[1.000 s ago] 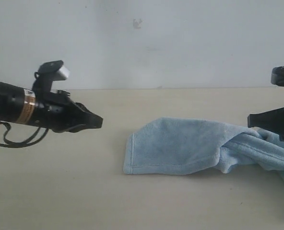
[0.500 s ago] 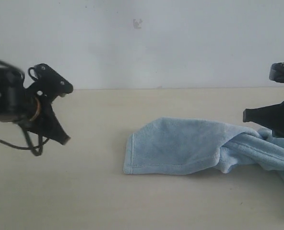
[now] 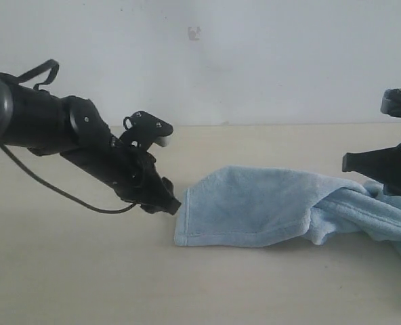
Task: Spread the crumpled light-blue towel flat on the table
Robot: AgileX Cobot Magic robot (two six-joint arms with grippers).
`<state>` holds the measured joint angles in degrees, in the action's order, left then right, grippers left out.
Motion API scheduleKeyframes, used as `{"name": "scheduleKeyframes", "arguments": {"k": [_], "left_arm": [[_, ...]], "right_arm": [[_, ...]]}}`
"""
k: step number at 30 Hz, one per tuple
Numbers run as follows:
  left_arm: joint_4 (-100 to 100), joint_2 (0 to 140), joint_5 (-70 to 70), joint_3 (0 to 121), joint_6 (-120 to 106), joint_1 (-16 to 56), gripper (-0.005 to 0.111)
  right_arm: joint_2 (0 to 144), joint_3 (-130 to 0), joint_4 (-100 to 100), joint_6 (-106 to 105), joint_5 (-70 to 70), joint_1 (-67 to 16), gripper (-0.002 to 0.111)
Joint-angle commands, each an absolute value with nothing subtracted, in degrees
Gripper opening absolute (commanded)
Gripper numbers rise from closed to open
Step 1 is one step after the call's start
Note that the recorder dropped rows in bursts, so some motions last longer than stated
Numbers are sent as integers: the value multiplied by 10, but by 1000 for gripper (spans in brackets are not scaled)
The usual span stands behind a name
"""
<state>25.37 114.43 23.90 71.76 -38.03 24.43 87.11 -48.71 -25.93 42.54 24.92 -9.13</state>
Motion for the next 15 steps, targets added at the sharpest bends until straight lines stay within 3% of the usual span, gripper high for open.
{"name": "scheduleKeyframes", "arguments": {"k": [1,7,9,11,15], "left_arm": [[323,1209,273,781,-385,244,60],[322,1267,308,803,-391,245,59],[322,1267,312,803,-404,246,49],[323,1267,331,803,-417,246,8],[310,1248,332,803,-423,246,4]], "right_arm": [[870,-487,-258,425,246,-91,0],[870,-487,-258,425,240,-91,0],[870,-487,-258,425,233,-91,0],[870,-487,-258,425,231,-91,0],[870,-487,-258,425,233,-91,0]]}}
